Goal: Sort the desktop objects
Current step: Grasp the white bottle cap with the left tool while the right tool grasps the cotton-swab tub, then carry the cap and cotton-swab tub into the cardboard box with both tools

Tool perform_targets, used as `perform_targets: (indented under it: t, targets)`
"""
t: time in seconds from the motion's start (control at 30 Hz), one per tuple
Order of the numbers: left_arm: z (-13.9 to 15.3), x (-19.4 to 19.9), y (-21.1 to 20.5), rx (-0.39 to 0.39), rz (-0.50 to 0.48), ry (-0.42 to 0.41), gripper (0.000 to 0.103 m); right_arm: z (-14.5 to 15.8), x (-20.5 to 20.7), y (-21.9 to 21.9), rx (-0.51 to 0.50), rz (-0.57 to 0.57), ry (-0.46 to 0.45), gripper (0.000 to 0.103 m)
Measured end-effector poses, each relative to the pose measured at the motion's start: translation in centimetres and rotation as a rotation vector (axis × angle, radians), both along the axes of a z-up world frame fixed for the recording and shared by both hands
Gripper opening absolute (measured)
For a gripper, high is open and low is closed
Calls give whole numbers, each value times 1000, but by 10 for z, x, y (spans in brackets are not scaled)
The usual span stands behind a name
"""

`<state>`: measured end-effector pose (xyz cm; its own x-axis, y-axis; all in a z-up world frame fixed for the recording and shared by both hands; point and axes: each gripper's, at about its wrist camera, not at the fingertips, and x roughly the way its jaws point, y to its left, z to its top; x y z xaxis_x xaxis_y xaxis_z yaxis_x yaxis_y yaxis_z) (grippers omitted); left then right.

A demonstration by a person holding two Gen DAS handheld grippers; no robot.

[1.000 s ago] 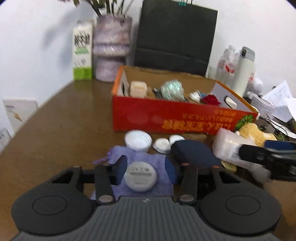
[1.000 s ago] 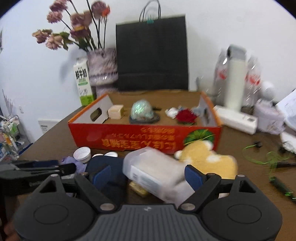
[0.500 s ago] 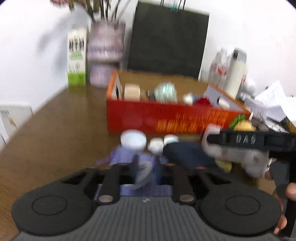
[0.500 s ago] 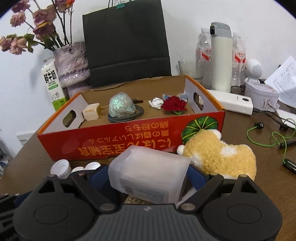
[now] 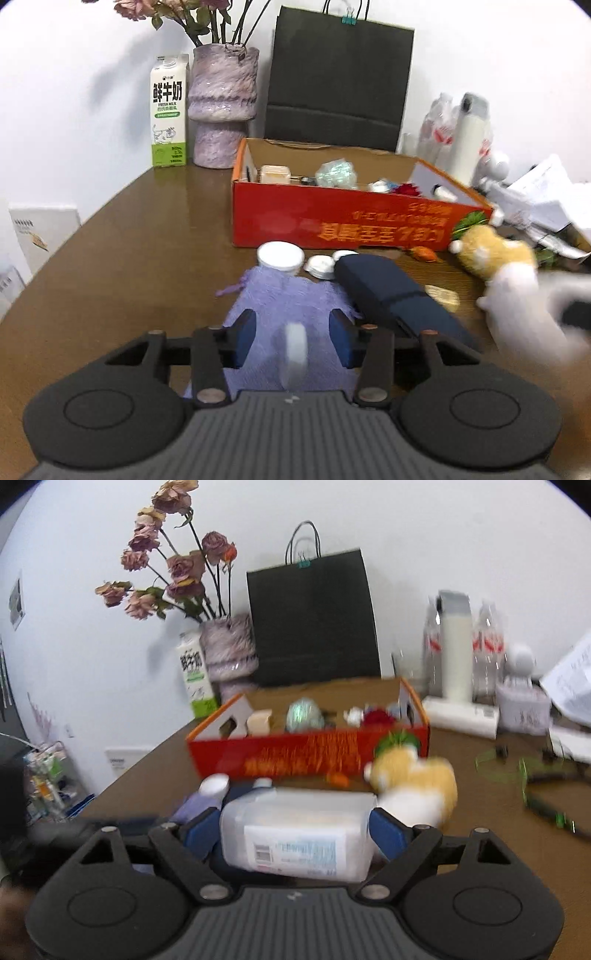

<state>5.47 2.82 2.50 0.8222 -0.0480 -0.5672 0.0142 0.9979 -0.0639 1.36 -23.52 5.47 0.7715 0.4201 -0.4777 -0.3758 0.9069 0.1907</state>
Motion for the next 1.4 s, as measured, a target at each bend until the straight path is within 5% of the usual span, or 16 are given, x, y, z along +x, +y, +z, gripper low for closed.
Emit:
perform_targets:
  t: [0.13,0.2,0.57,0.87,1.4]
  targets:
    - [-11,5,7,-37,2,68,37,-15,-30,-10,-23,1,26,83]
    - [-10,-7,8,-43,-5,63,11,-22,-40,-17,-20,-1,37,83]
    - [25,-89,-10,-70,8,-70,10,-27,-62,-11,-118,27,-39,82]
    - [1,-145,-44,-61,-78,5,10,-53,-75,1,-227,22,5,82]
    - [16,-210,-53,-54,-79,-114,10,-19,-153,-24,-116,11,-78,81]
